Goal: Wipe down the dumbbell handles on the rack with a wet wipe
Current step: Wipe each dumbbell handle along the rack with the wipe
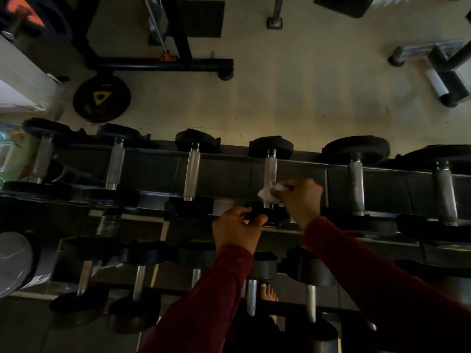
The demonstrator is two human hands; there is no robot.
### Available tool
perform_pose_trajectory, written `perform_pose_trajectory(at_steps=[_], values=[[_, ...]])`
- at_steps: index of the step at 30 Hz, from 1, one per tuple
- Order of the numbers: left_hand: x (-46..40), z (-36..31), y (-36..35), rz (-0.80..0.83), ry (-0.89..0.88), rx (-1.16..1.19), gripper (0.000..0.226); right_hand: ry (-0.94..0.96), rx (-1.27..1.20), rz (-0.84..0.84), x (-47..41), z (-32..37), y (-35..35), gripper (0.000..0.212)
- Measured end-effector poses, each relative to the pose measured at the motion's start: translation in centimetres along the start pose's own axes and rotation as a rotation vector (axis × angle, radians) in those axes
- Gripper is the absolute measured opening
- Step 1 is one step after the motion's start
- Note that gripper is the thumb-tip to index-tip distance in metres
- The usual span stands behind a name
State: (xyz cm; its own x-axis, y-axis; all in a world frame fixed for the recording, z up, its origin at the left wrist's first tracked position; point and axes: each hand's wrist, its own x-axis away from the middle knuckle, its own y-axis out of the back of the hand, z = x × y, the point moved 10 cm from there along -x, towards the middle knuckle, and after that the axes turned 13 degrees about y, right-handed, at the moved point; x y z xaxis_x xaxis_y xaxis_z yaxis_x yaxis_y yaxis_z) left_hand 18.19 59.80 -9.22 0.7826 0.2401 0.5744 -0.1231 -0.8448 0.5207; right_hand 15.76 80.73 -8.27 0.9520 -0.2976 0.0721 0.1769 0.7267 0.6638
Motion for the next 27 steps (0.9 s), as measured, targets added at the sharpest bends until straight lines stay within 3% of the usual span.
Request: perform_pose_trajectory(at_steps=[5, 8, 13, 16, 21, 27], values=[[0.1, -0.4, 0.2, 0.003, -0.019, -0.002, 0.030, 0.300, 0.126, 0.065, -2.5, 2.8, -1.3, 0.025], [0.2, -0.6, 0.3, -0.005, -0.033, 0.001, 0.029, 0.480, 0.324, 0.158, -5.1, 4.3, -2.3, 0.032], [0.1, -0.6, 0.2, -0.006, -0.044, 0.008, 0.029, 0.915, 0.553, 0.575, -1.0, 4.3, -5.1, 0.040], [0.1, -0.6, 0.1, 0.002, -0.052, 0.003, 0.028, 1.076, 0.666, 0.778, 0.3, 4.8, -6.1, 0.042], [0.3, -0.6, 0.2, 0.009, -0.046, 0.013, 0.031, 1.081, 1.070, 0.596, -4.5, 6.4, -5.2, 0.043], [0.1, -0.6, 0.2, -0.013, -0.067, -0.007, 0.030, 1.237, 1.136, 0.830, -0.5, 2.9, -8.3, 0.051]])
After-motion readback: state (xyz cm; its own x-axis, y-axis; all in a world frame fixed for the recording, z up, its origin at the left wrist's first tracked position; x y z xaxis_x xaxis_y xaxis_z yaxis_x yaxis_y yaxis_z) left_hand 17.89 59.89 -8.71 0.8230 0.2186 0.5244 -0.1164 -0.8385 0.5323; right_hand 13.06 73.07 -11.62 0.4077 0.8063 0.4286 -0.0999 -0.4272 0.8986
